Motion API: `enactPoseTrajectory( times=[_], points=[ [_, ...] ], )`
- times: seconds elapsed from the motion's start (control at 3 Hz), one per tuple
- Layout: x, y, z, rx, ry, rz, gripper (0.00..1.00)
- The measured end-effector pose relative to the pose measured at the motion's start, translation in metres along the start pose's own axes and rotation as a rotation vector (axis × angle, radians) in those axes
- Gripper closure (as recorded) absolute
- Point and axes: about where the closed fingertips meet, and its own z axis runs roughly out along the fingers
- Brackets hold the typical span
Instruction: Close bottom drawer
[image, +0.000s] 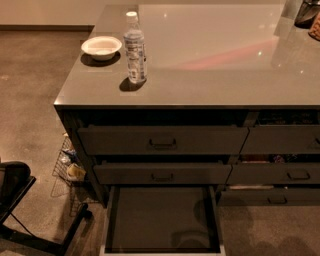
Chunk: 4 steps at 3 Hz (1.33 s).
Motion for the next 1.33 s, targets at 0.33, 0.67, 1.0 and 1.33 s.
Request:
enactPoseTrajectory(
  times=[0.33,0.67,1.0,1.33],
  points=[
    [0.0,0.0,0.0,0.0,0.0,0.0,1.0],
    [0.018,0.012,0.041,-0.036,-0.02,0.012,1.0],
    [0.036,0.027,0.078,-0.055,-0.05,-0.003,1.0],
    [0.033,0.029,0.112,-0.08,-0.11,-0.065,1.0]
  ],
)
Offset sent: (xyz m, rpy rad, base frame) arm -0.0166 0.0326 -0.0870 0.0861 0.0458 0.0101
